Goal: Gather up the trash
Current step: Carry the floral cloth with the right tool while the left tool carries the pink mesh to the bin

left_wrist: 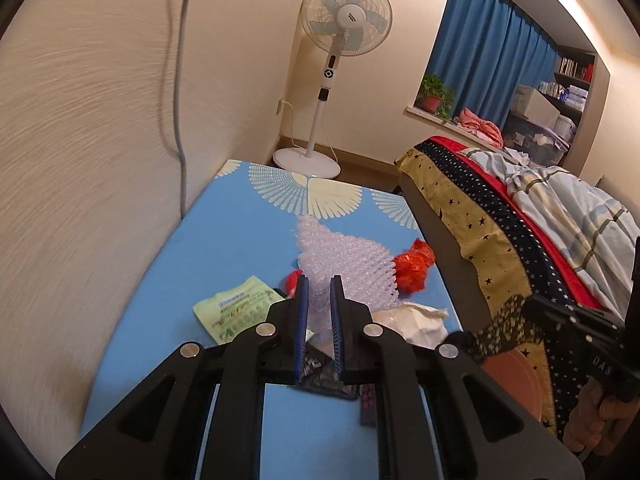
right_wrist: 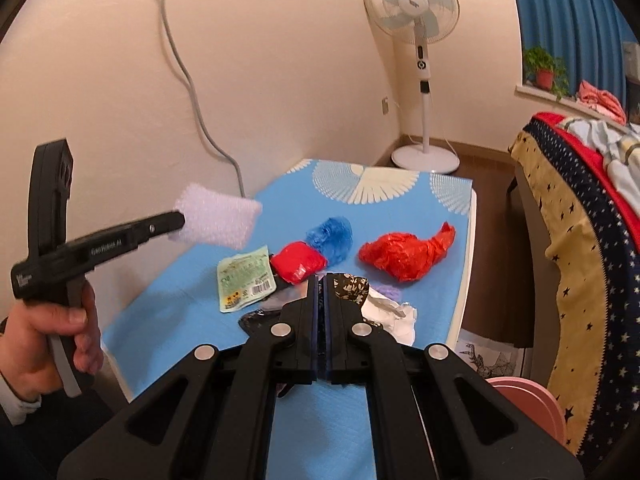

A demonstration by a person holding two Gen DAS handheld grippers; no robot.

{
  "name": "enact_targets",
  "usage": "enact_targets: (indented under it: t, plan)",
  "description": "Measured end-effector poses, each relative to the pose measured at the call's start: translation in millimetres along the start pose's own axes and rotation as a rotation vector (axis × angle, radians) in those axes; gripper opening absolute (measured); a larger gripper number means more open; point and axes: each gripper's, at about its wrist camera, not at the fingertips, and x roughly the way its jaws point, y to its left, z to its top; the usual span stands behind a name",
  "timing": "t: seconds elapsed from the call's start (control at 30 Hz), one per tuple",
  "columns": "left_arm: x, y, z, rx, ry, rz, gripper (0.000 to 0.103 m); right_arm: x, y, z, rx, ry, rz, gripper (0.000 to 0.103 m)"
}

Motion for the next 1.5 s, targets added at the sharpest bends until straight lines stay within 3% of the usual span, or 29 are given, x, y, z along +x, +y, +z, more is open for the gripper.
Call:
enact_targets:
  t: [0.7, 1.03, 1.5]
  plan:
    - [-21.4, -26.5, -66.1, 0.017, 0.005, 0.005, 0.011, -75.9, -1.4, -20.3, 0.090, -0.117, -0.116, 0.002]
    - [-17.6, -43.1, -75.8, 0.061, 0.011, -0.001, 0.011, -97.3, -18.4, -38.5, 0.127, -0.171, -0.205, 0.002]
    - [-9.1, -55.1, -76.4, 0.083, 0.011, -0.008, 0.011, -103.0, -49.6, -50.0, 0.176, -0.176, -0.280, 0.002]
